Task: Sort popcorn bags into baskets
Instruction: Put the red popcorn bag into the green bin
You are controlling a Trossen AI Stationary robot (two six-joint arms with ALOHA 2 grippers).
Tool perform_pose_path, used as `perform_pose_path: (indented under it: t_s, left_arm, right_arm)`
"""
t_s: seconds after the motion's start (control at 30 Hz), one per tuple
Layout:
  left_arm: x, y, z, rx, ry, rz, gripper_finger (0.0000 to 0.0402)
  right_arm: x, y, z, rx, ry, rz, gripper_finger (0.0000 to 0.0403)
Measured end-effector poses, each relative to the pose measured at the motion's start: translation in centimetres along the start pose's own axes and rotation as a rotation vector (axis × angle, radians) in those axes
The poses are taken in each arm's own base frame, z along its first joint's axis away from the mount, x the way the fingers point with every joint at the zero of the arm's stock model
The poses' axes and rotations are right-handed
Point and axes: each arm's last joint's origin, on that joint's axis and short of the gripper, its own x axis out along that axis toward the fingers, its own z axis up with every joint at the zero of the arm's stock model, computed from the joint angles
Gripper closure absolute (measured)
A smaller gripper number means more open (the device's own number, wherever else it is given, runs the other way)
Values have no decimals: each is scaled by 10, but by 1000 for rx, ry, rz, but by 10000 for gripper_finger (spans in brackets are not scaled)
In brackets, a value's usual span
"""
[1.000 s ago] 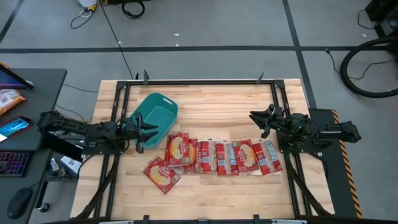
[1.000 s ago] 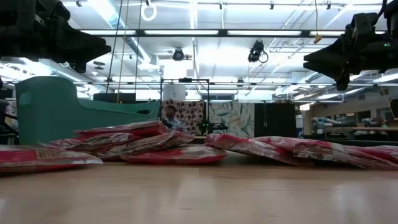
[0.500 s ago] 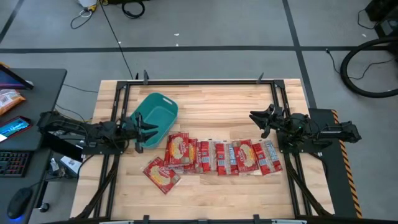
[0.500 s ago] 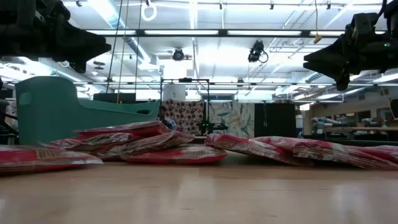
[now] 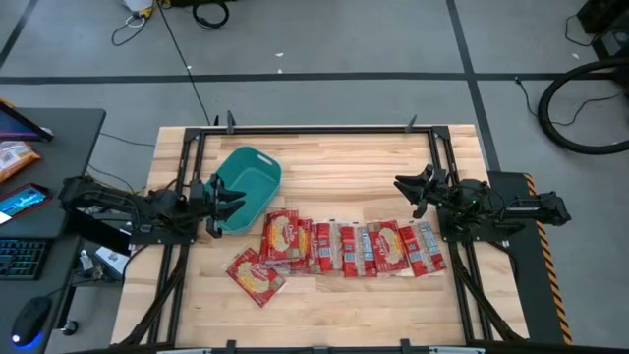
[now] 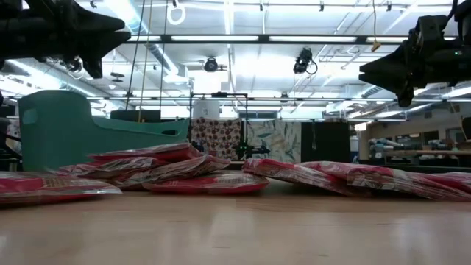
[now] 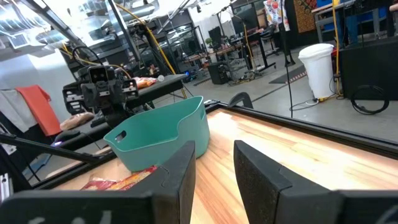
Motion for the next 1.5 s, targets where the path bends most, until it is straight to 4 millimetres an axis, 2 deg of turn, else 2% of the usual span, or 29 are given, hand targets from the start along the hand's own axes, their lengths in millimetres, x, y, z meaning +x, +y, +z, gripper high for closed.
perform_pose_path:
  t_s: [0.2,0.4,0.57,0.7,0.97,1.13,1.27,1.5]
  left_arm:
    - [0,0,0,-5,-5,12,283]
    - [1,-2,5,-163,-9,-43,283]
    - [18,-19,24,-175,86,-175,283]
    - [38,-34,25,-89,205,-183,283]
    - [77,-61,3,89,446,-201,275]
    - [96,-81,-13,117,608,-135,237]
    - [114,-100,-19,121,711,-63,212]
    - [139,-131,-29,134,885,62,217]
  right_arm:
    - [0,0,0,0,0,0,288]
    - [0,0,0,0,0,0,288]
    - [0,0,0,0,0,0,288]
    - [0,0,0,0,0,0,288]
    - [0,0,0,0,0,0,288]
    - [0,0,0,0,0,0,288]
    - [0,0,0,0,0,0,288]
    - [0,0,0,0,0,0,288]
